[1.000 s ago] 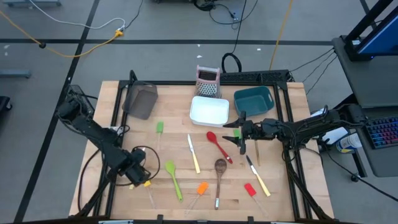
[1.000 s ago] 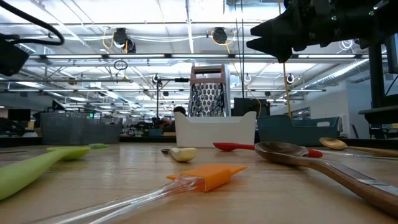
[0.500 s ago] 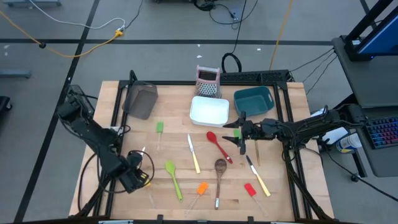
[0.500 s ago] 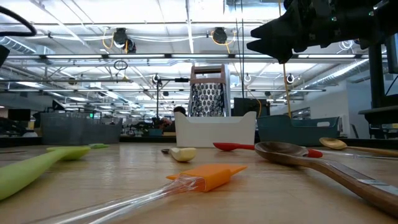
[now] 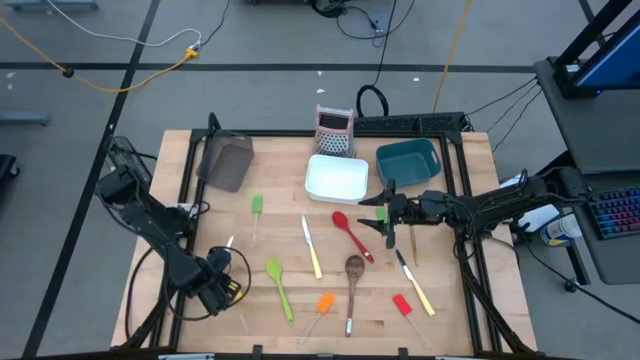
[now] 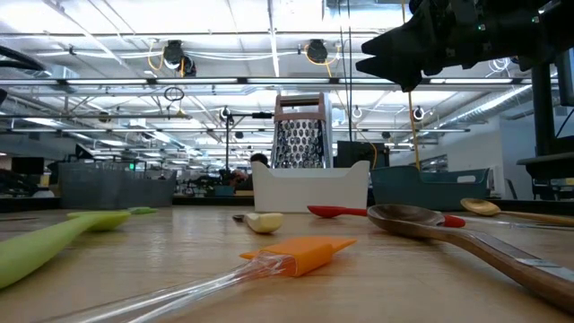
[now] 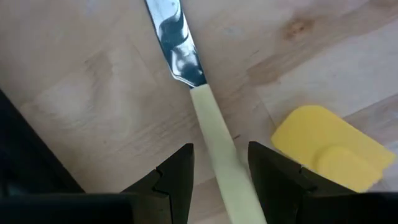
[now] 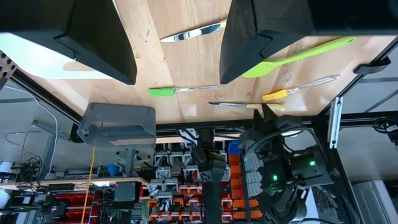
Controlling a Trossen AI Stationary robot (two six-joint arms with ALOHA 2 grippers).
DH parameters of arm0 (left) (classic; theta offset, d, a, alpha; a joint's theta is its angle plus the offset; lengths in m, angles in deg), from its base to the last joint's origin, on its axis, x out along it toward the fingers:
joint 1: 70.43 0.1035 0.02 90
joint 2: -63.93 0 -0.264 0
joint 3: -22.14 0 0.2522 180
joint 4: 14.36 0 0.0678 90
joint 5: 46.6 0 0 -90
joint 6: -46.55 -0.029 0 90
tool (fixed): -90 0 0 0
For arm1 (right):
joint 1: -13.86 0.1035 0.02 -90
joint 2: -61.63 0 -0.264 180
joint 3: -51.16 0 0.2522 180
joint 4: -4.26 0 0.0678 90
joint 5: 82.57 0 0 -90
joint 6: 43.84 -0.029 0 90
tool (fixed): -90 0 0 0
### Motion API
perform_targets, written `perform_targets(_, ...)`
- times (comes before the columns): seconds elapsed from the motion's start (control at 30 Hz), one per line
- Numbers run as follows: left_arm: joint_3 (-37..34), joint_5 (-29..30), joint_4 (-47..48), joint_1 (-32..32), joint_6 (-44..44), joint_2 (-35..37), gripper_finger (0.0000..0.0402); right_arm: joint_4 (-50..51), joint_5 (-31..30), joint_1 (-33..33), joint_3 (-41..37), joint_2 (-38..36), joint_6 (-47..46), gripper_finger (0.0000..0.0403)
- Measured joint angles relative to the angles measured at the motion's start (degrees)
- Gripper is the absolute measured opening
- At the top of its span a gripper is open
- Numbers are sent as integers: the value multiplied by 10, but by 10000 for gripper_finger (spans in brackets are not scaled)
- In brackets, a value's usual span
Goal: Pick & Place Kitchen Items
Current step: Put the bottom left yellow knife into the black bin
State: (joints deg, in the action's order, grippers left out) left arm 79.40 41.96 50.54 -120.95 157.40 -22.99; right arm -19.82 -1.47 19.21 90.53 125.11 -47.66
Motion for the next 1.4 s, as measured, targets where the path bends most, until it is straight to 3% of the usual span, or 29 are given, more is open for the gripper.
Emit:
perform_targets(0.33, 2, 2, -19, -10, -1, -18, 148, 0, 0, 0, 0, 0, 0, 224)
perform_targets(0.7, 2, 46, -18, -10, 1, -18, 38, 0, 0, 0, 0, 0, 1, 224)
perform_targets(1.1, 0, 76, -9, -10, 23, -19, 59, 2, 0, 0, 0, 0, 2, 224)
perform_targets(1.4, 0, 85, 26, -9, 54, -20, 38, 2, 0, 0, 0, 0, 2, 224)
